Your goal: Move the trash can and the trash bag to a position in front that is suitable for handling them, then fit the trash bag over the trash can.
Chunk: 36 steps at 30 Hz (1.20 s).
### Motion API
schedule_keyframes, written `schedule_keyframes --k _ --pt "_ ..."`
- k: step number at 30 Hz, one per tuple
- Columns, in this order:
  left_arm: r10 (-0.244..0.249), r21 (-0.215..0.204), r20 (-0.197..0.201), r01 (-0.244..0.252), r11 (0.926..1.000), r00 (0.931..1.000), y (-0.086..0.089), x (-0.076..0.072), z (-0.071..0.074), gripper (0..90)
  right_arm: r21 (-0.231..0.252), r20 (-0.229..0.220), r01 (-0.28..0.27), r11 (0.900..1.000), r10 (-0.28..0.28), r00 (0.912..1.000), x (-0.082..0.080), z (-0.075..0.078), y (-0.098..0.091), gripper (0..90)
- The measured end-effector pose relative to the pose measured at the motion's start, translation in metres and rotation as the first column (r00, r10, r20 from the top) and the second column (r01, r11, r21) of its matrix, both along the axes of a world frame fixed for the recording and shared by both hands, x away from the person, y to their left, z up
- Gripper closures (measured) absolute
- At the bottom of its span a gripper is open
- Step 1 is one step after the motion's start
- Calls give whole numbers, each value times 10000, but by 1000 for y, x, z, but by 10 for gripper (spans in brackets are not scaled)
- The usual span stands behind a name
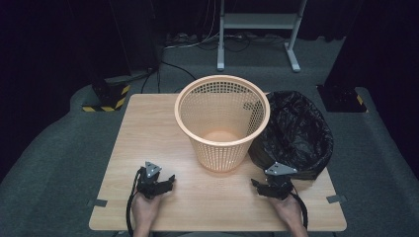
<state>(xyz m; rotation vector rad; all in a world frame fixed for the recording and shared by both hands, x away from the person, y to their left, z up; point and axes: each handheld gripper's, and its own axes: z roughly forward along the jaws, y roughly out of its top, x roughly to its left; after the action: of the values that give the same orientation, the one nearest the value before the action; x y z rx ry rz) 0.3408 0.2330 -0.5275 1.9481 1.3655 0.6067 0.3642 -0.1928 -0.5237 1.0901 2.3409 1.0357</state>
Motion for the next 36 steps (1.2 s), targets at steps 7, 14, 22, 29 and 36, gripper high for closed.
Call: schedule_keyframes --k 7,14,22,29,36 --pt "-29 0 5 29 10000 10000 0 0 0 267 5 -28 110 9999 -110 9999 0 0 0 336" --pt "-42 14 15 42 10000 10000 0 0 0 264 21 -83 166 9999 -166 9998 0 0 0 330" --pt "-43 12 10 43 10000 10000 0 0 0 263 -15 -109 309 9995 -309 9995 1 0 0 287" --pt "-30 4 4 30 10000 10000 0 0 0 262 7 -138 446 9990 -446 9989 0 0 1 285" --pt "-21 -18 20 21 10000 10000 0 0 0 261 61 -130 343 9994 -342 9993 -2 0 2 275"
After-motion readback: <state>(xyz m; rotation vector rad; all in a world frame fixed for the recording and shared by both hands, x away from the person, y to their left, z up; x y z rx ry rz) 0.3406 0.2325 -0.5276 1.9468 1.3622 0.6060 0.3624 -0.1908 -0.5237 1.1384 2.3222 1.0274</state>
